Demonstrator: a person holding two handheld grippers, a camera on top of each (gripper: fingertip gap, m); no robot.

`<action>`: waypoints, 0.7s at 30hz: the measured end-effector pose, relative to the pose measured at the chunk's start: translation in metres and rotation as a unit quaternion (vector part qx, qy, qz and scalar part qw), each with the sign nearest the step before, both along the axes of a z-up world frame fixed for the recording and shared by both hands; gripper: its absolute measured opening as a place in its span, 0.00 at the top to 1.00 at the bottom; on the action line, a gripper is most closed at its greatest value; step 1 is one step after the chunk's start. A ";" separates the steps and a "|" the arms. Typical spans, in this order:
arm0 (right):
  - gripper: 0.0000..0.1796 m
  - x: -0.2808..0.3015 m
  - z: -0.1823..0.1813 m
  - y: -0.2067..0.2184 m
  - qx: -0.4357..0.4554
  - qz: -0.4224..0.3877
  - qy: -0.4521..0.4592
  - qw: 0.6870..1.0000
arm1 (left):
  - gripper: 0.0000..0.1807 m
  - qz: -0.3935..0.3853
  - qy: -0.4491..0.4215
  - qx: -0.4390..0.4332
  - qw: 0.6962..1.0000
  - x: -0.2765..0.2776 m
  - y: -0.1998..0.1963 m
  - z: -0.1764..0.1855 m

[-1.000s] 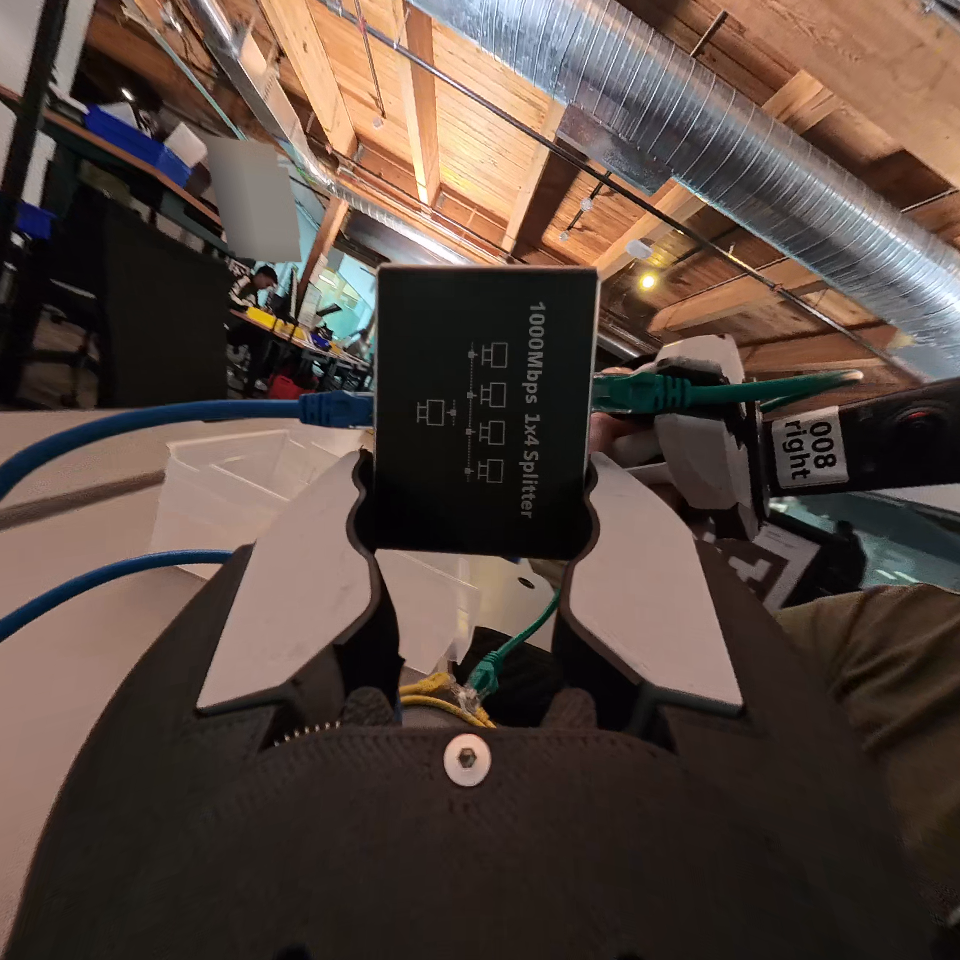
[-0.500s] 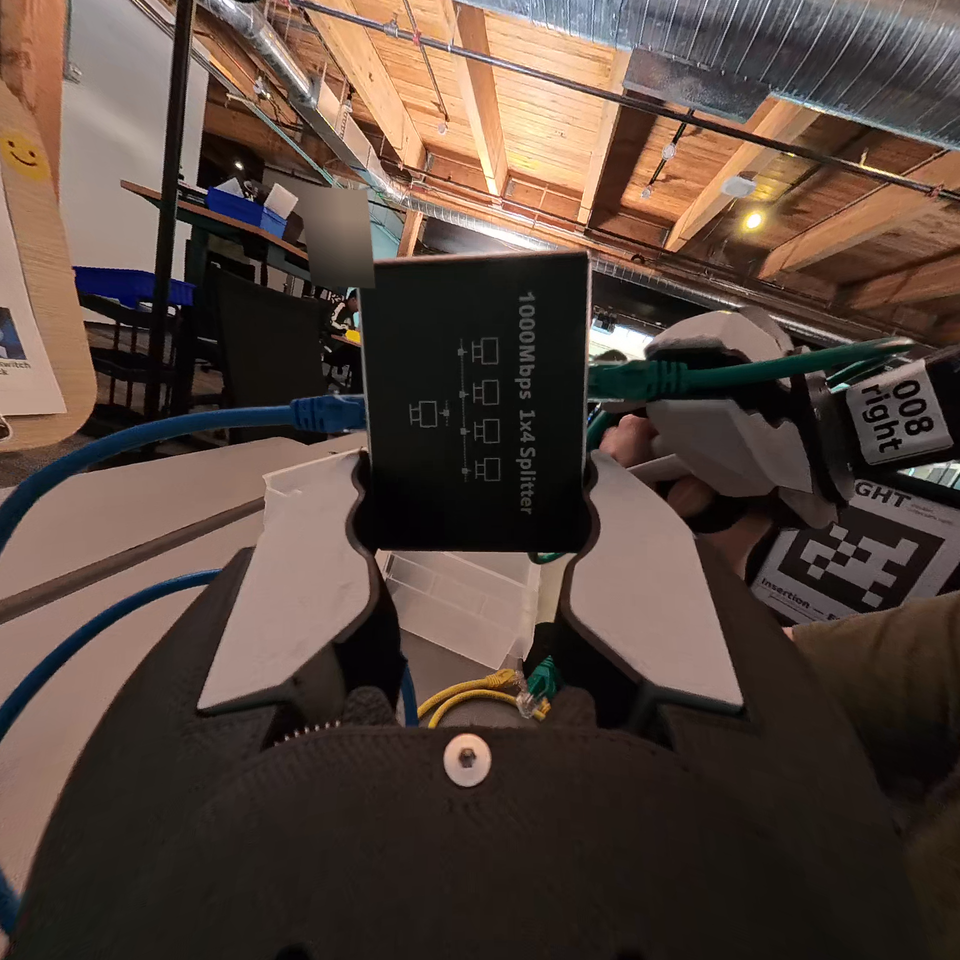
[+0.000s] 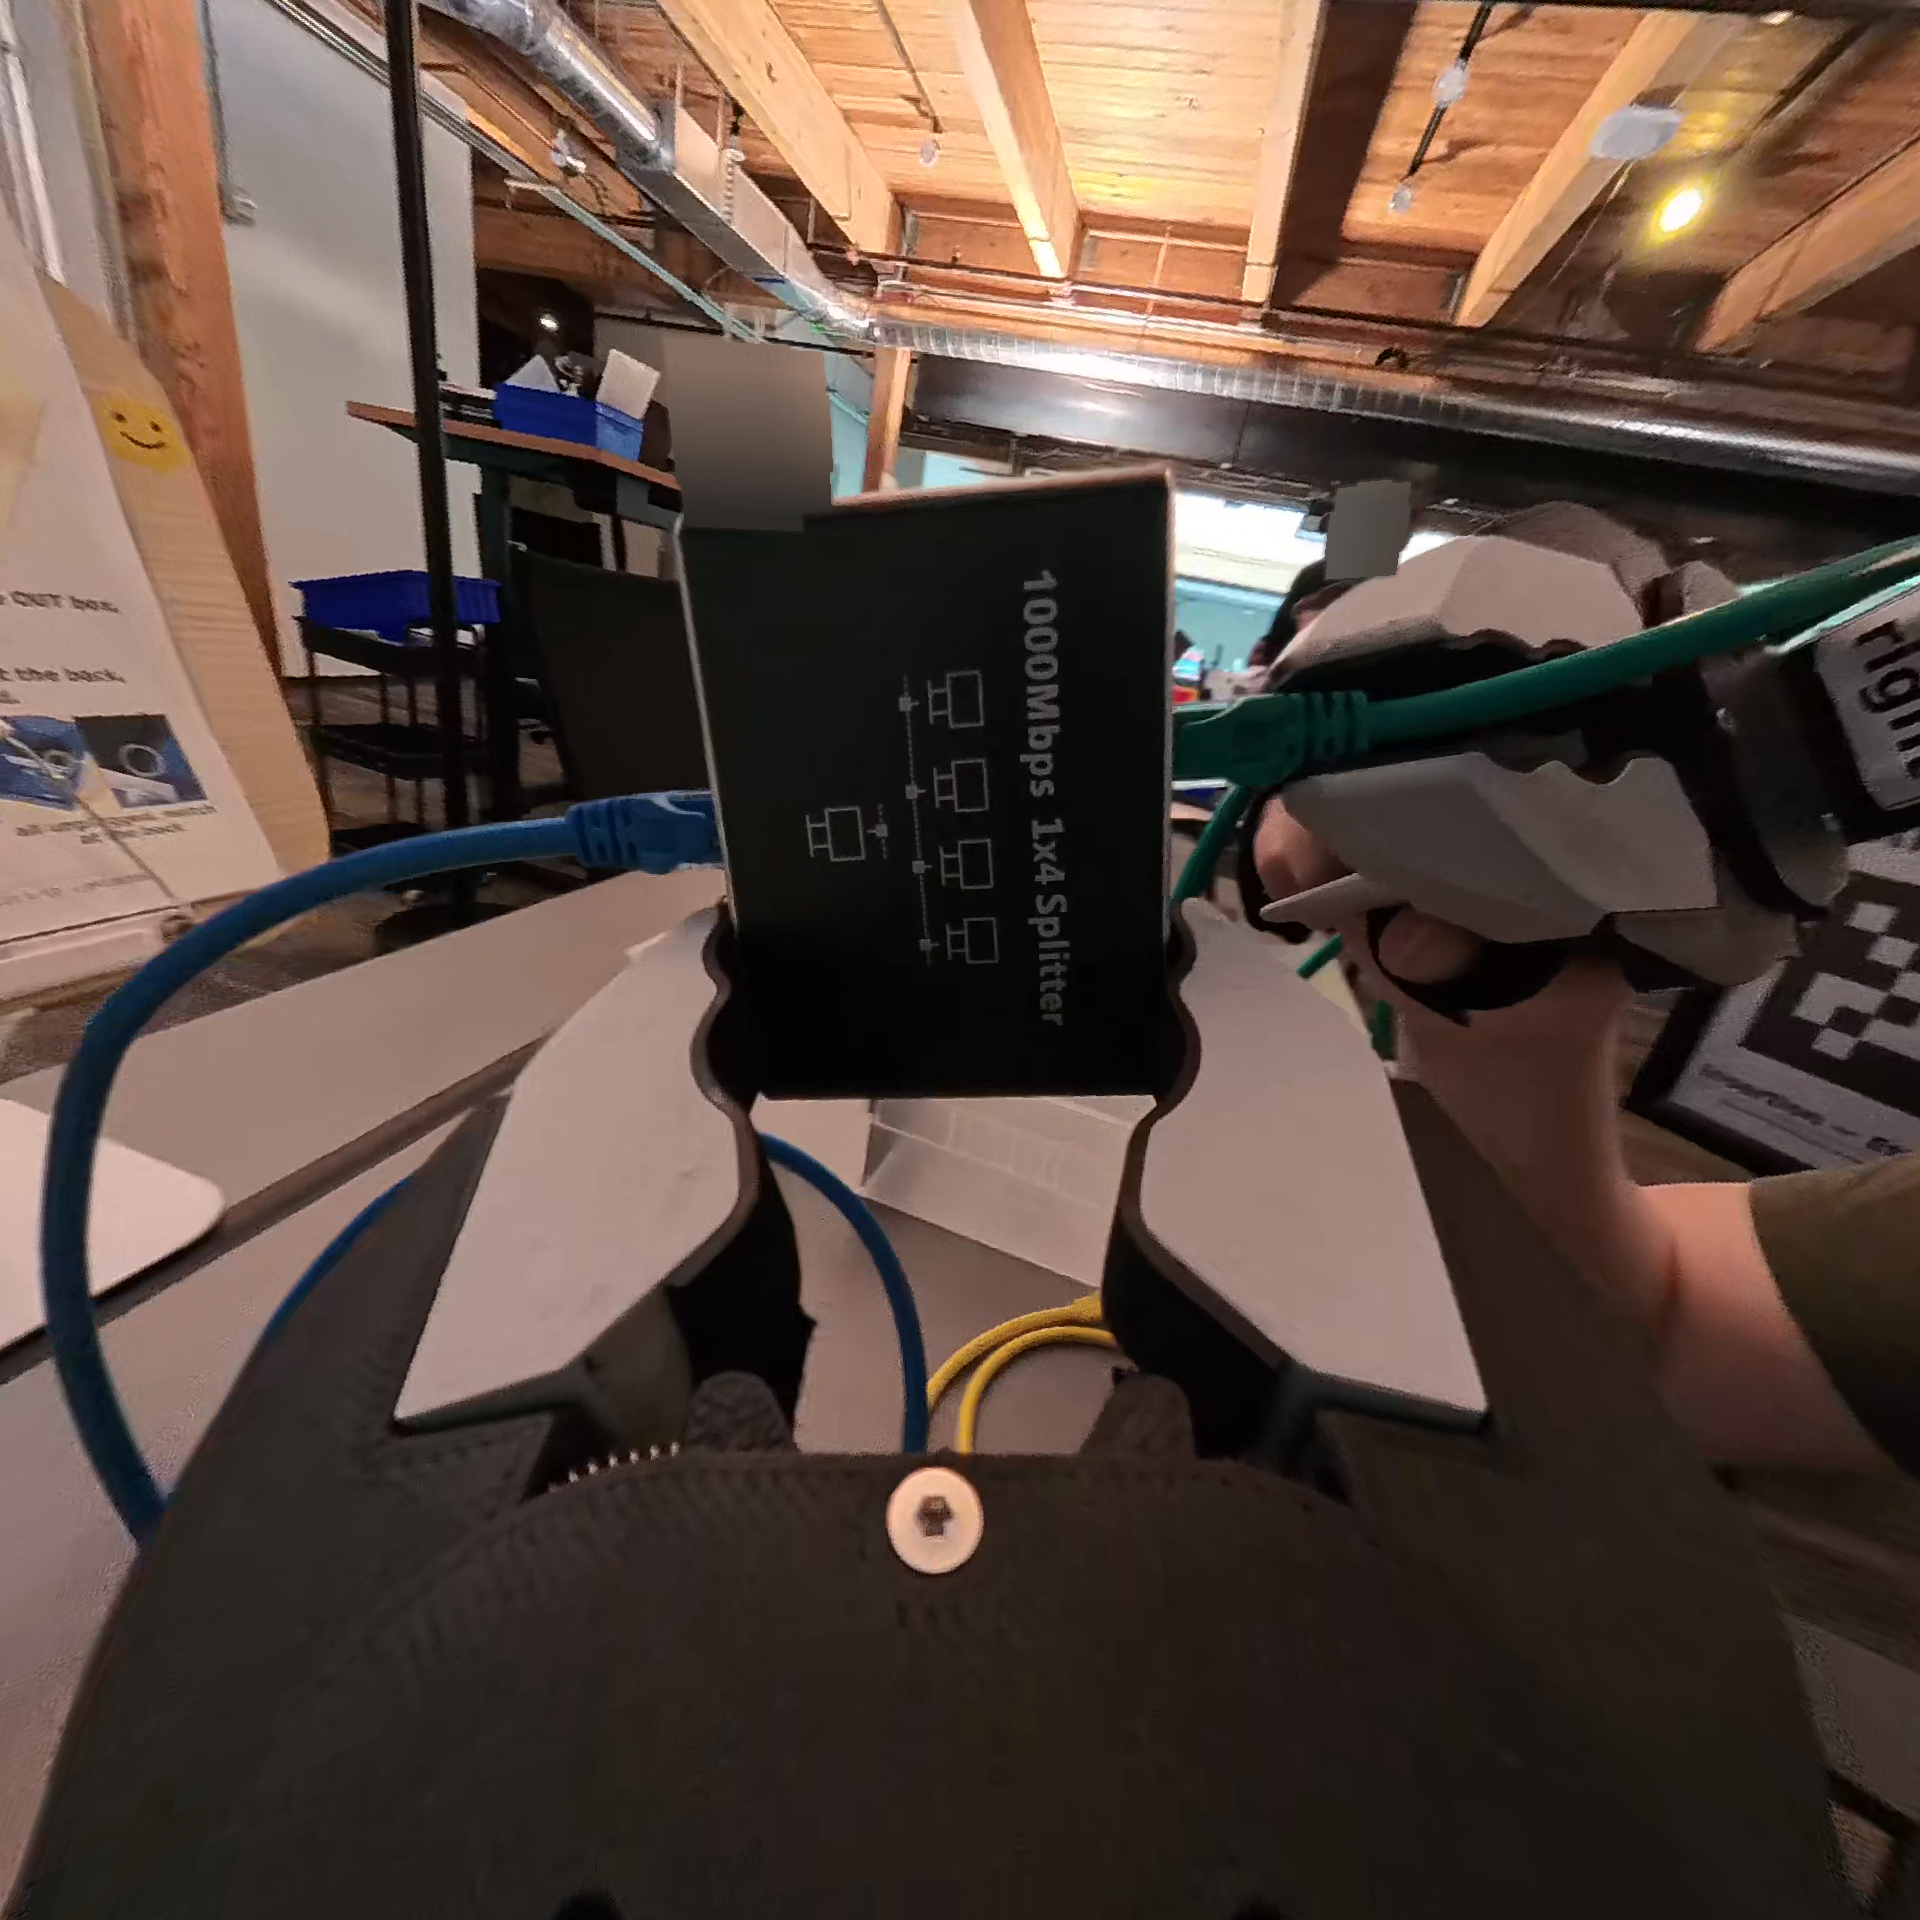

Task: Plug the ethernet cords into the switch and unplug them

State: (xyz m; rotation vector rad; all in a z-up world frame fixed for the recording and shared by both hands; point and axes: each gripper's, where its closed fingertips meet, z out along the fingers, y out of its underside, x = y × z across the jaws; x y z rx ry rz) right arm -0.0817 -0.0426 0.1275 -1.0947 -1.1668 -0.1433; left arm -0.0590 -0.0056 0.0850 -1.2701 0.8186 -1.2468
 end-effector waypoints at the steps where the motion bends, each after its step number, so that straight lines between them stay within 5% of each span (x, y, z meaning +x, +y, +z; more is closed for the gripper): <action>1: 0.93 0.001 -0.001 0.002 -0.004 -0.004 -0.002 1.000 | 0.59 0.014 0.007 0.004 1.000 -0.002 0.004 -0.001; 6: 0.93 0.009 -0.019 0.037 -0.027 -0.018 0.023 0.999 | 0.59 0.098 0.091 -0.003 0.991 -0.020 0.040 -0.012; 12: 0.92 0.016 -0.100 0.065 -0.276 -0.023 -0.017 0.961 | 0.59 0.213 0.191 -0.049 0.957 -0.065 0.084 -0.035; 14: 0.95 0.016 -0.134 0.056 -0.384 -0.004 -0.051 0.922 | 0.59 0.230 0.206 -0.096 0.946 -0.076 0.096 -0.049; 18: 1.00 0.005 -0.166 -0.002 -0.598 0.136 -0.092 0.785 | 0.59 0.272 0.244 -0.156 0.918 -0.091 0.116 -0.085; 21: 1.00 0.017 -0.170 -0.028 -0.649 0.186 -0.123 0.727 | 0.59 0.282 0.281 -0.176 0.900 -0.093 0.124 -0.113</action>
